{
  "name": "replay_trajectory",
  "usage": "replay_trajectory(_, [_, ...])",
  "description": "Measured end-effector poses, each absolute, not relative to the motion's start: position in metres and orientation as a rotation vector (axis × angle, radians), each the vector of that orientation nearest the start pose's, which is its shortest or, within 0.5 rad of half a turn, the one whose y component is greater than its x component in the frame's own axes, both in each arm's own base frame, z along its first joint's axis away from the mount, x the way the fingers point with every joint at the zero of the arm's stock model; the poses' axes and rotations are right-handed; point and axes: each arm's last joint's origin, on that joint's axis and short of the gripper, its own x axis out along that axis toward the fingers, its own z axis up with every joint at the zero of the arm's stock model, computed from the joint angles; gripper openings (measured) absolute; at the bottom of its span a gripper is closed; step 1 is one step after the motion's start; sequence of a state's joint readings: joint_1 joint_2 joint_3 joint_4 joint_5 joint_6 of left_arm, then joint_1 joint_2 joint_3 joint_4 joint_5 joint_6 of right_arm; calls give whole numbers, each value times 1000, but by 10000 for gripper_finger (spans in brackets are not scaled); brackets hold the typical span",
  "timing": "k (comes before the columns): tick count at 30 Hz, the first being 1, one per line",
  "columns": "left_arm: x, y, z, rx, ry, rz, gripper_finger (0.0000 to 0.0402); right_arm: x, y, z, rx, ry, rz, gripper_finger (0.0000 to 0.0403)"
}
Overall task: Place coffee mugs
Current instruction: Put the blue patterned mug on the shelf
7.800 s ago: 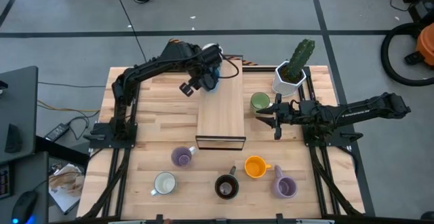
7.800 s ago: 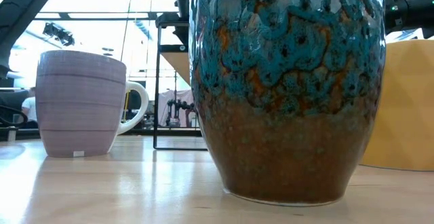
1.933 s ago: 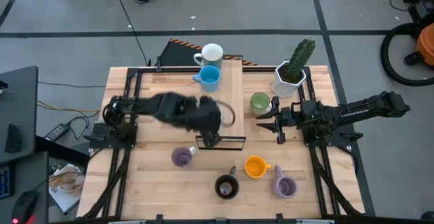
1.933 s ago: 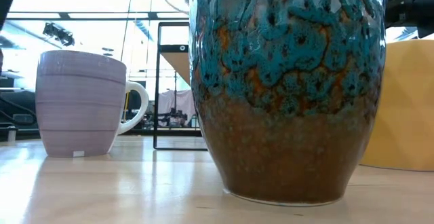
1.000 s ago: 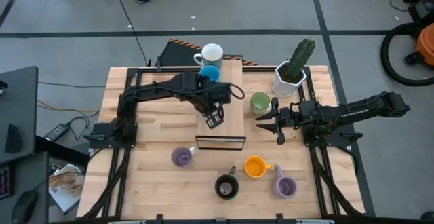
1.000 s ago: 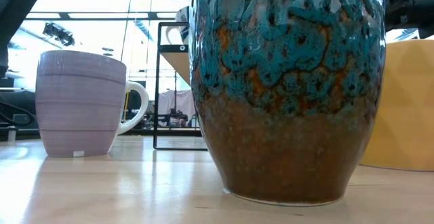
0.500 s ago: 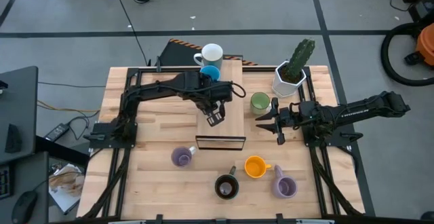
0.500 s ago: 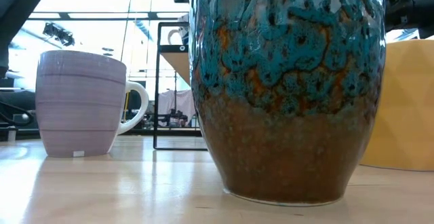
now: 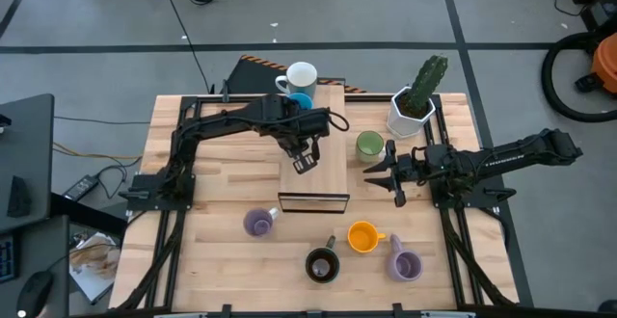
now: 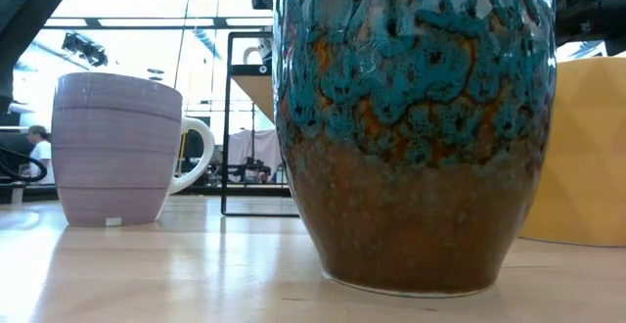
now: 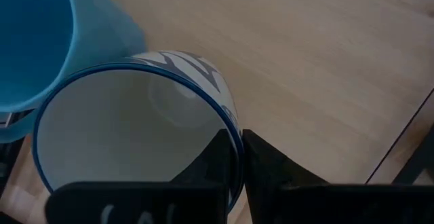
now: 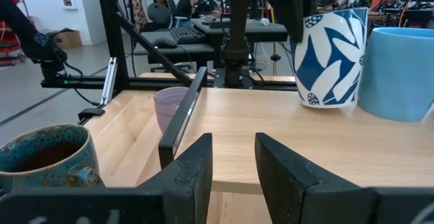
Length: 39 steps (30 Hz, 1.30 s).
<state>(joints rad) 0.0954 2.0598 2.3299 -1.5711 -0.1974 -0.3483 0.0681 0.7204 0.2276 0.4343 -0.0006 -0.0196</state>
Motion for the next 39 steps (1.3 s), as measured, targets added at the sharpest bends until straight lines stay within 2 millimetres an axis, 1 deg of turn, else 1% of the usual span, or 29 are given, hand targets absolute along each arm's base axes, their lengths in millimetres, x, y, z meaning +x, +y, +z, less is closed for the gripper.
replay_trajectory(8, [382, 43, 375, -240, 1227, 459, 29, 162, 12, 209, -23, 60, 71, 117])
replay_trajectory(18, [384, 43, 371, -233, 1241, 438, 32, 162, 12, 209, -23, 60, 70, 117])
replay_trajectory(21, [384, 43, 371, -229, 1239, 445, 46, 162, 12, 209, -23, 60, 70, 117])
replay_trajectory(27, [384, 43, 372, -213, 1234, 461, 95, 162, 12, 209, -23, 60, 70, 117])
replay_trajectory(30, [384, 40, 372, -202, 1235, 452, 114, 162, 12, 209, -23, 60, 70, 117])
replay_trajectory(33, [385, 36, 372, -166, 1240, 432, 119, 162, 12, 209, -23, 60, 70, 117])
replay_trajectory(39, [385, 31, 373, -85, 1231, 468, 120, 162, 12, 209, -21, 60, 70, 117])
